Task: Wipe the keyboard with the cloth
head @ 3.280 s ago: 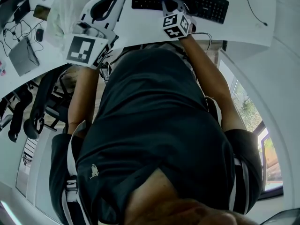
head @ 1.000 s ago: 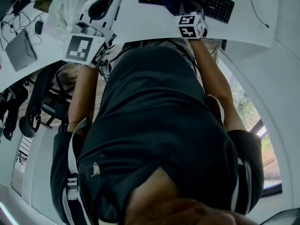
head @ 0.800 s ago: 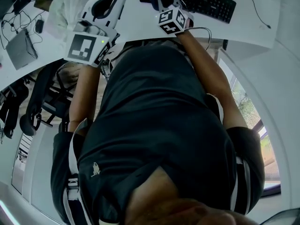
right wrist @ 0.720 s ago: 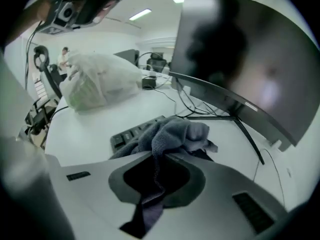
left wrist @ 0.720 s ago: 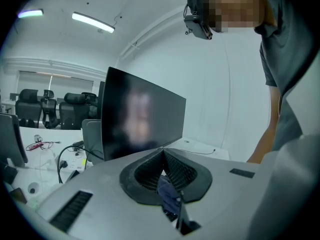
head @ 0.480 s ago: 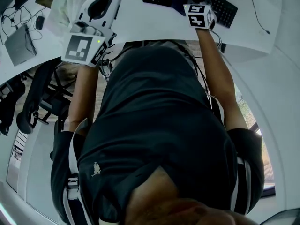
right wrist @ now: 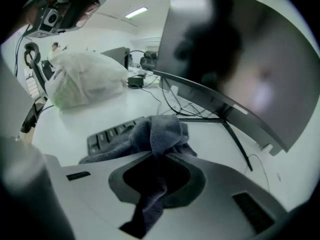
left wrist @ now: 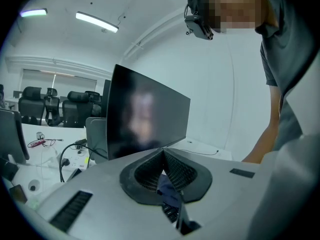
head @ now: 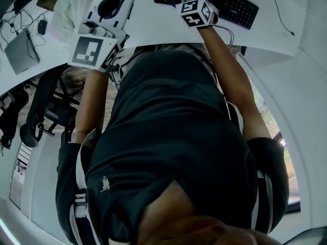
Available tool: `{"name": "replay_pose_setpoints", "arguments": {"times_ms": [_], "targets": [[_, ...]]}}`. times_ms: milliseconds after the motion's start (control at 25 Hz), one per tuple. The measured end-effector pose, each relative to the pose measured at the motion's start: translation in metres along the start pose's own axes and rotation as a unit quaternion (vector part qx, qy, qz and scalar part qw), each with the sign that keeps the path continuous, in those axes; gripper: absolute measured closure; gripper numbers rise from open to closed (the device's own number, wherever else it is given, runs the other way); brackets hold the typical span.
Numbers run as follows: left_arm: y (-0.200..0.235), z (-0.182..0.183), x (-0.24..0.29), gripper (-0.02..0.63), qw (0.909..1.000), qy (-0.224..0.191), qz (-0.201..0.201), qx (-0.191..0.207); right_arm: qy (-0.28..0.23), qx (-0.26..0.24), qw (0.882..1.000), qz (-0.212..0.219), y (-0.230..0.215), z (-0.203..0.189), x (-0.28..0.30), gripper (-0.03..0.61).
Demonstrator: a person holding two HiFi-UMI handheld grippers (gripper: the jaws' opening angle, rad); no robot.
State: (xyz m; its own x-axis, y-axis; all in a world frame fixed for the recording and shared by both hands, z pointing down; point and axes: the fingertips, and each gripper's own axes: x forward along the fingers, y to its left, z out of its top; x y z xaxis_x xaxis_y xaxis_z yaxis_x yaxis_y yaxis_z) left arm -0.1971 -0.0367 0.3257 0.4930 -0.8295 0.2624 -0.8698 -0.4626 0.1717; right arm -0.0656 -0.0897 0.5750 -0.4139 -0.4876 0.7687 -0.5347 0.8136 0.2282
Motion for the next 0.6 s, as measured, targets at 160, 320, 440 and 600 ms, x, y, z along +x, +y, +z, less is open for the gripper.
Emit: {"name": "replay_pose_setpoints", "arguments": {"times_ms": [160, 320, 440, 600], "targets": [[0.011, -0.006, -0.006, 0.607, 0.9999, 0.005, 0.011, -0.008, 0.036, 0.038, 0.996, -0.073, -0.064, -0.039, -0.018, 0.545], [0.01, -0.011, -0.003, 0.607, 0.9998, 0.01, 0.009, -0.015, 0.038, 0.014, 0.997, -0.065, -0.035, -0.021, -0.01, 0.545], [0.003, -0.007, 0.004, 0.607, 0.9999, 0.008, 0.0, -0.012, 0.002, -0.028, 1.0, 0.0, 0.027, 0.018, 0.004, 0.545], [0.0, 0.002, 0.008, 0.607, 1.0, 0.0, -0.001, -0.005, -0.006, -0.01, 0.999, 0.035, 0.031, 0.018, 0.007, 0.545]]}}
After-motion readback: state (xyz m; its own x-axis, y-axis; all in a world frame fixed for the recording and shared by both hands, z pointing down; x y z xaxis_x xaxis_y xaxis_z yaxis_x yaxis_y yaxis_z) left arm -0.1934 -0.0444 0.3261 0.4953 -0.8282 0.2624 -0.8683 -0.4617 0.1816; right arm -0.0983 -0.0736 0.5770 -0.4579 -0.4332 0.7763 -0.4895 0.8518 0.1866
